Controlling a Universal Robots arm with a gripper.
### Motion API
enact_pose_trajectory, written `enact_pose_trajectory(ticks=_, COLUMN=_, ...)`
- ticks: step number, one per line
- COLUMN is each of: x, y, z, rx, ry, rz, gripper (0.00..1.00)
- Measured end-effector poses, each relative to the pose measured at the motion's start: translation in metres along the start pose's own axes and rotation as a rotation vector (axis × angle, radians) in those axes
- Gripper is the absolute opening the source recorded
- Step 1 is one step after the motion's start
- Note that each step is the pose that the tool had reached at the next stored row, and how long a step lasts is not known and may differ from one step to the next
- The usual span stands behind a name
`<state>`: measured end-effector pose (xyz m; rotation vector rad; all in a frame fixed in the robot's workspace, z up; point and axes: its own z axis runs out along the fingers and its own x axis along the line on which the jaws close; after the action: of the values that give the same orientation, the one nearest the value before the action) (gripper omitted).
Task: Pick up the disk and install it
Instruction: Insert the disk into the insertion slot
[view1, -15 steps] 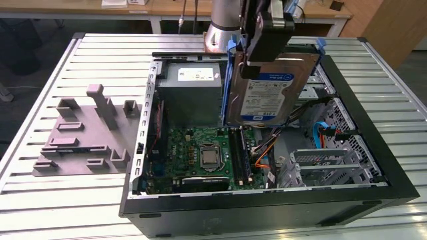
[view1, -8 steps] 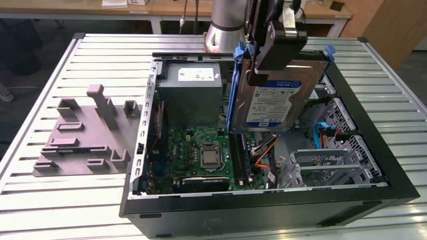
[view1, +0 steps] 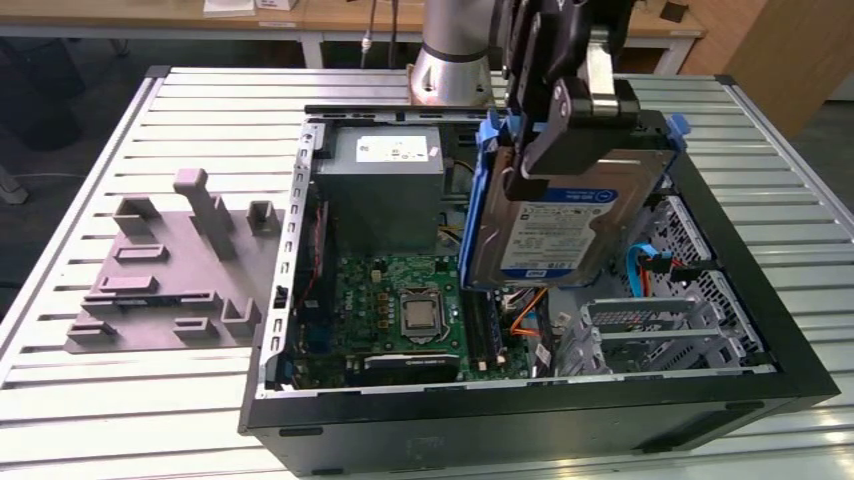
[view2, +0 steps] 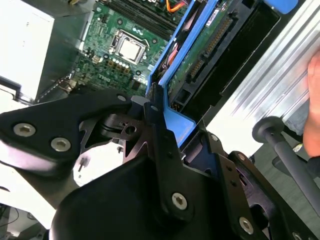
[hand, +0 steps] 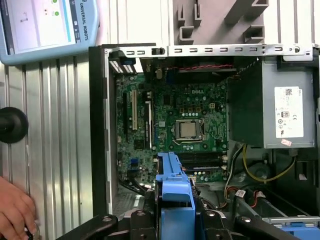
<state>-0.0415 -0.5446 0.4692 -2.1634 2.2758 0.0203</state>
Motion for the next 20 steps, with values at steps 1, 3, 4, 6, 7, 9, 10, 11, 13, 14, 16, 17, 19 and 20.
enact_pose_trajectory(ticks=1, x=0.0011, y=-0.0017, z=0.0003, rx=0.0000, ry=0.0003, rz=0.000, gripper=0.36)
enact_pose_trajectory(ticks=3, x=0.0024, y=-0.0054, z=0.0012, rx=0.0001, ry=0.0001, rz=0.000, gripper=0.36)
enact_pose_trajectory(ticks=4, x=0.0031, y=-0.0074, z=0.0015, rx=0.0000, ry=0.0003, rz=0.000, gripper=0.36)
enact_pose_trajectory(ticks=6, x=0.0049, y=-0.0103, z=0.0025, rx=0.0000, ry=0.0003, rz=0.000, gripper=0.36)
enact_pose_trajectory(ticks=7, x=0.0068, y=-0.0114, z=0.0029, rx=0.0000, ry=0.0004, rz=0.000, gripper=0.36)
enact_pose_trajectory(ticks=9, x=0.0109, y=-0.0131, z=0.0037, rx=0.0000, ry=0.0002, rz=0.000, gripper=0.36)
enact_pose_trajectory(ticks=10, x=0.0121, y=-0.0143, z=0.0040, rx=0.0000, ry=0.0006, rz=0.000, gripper=0.36)
enact_pose_trajectory(ticks=11, x=0.0130, y=-0.0158, z=0.0043, rx=0.0000, ry=0.0008, rz=0.000, gripper=0.36)
enact_pose_trajectory(ticks=13, x=0.0142, y=-0.0194, z=0.0052, rx=0.0001, ry=0.0008, rz=0.000, gripper=0.36)
enact_pose_trajectory(ticks=14, x=0.0145, y=-0.0215, z=0.0056, rx=0.0001, ry=0.0012, rz=0.000, gripper=0.36)
enact_pose_trajectory(ticks=16, x=0.0149, y=-0.0251, z=0.0065, rx=0.0001, ry=0.0019, rz=0.000, gripper=0.36)
enact_pose_trajectory(ticks=17, x=0.0151, y=-0.0267, z=0.0071, rx=0.0001, ry=0.0020, rz=0.000, gripper=0.36)
enact_pose_trajectory(ticks=19, x=0.0151, y=-0.0276, z=0.0073, rx=0.0000, ry=0.0023, rz=0.000, gripper=0.36)
enact_pose_trajectory(ticks=20, x=0.0152, y=-0.0277, z=0.0074, rx=0.0000, ry=0.0023, rz=0.000, gripper=0.36)
